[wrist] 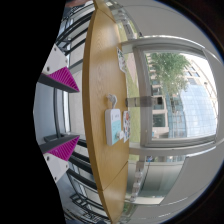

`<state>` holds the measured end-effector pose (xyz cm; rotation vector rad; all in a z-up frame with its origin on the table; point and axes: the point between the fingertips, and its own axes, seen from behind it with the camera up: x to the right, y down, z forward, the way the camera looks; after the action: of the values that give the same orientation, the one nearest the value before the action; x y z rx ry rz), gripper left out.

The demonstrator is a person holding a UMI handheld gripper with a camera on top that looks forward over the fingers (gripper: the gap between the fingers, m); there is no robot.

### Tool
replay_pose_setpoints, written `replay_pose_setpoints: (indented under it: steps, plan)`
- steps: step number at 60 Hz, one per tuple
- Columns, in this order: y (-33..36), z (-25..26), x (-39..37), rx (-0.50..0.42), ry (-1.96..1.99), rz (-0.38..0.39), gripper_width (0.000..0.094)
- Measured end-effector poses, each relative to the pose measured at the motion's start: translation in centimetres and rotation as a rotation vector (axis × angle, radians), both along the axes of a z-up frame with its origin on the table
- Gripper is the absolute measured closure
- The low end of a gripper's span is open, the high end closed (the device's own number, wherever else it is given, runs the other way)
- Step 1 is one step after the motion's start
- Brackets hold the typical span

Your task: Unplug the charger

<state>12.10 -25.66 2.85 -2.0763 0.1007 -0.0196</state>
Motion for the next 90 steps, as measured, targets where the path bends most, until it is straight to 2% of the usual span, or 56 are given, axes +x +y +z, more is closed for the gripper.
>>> replay_pose_setpoints:
  steps: [9, 17, 27, 35, 39, 43, 45, 47, 64, 66, 68, 73, 78, 84, 90]
  plan:
    - [5.3, -0.8, 7.7, 0.001, -0.022, -0.086, 0.0096]
    - [12.2, 0.6, 12.3, 0.039, -0.029, -0.107, 0.0117]
    - [19.8, 1.3, 14.4, 0.060, -0.023, -0.070, 0.0204]
    - [23.6, 0.5, 13.8, 0.047, 0.001, -0.004, 0.0259]
    - [24.6, -0.3, 13.0, 0.033, 0.008, 0.034, 0.0324]
    - [25.1, -0.1, 12.7, 0.056, -0.004, 0.044, 0.0478]
    - [25.2, 0.0, 12.3, 0.060, -0.022, 0.063, 0.0609]
    - [25.8, 0.0, 12.6, 0.069, -0.041, 0.039, 0.0678]
    - [25.9, 0.7, 12.6, 0.047, 0.031, 0.006, 0.0765]
    - [26.5, 4.7, 13.0, 0.121, 0.050, 0.011, 0.0776]
    - [28.3, 9.8, 13.2, 0.253, 0.036, 0.013, 0.0777]
    - [27.5, 25.2, 17.7, 0.513, -0.123, 0.010, 0.0779]
    - [25.9, 31.4, 20.8, 0.603, -0.094, -0.007, 0.0779]
    - [25.0, 28.8, 25.7, 0.569, -0.067, -0.066, 0.0780]
    - [25.4, 19.9, 29.0, 0.406, -0.023, -0.117, 0.0778]
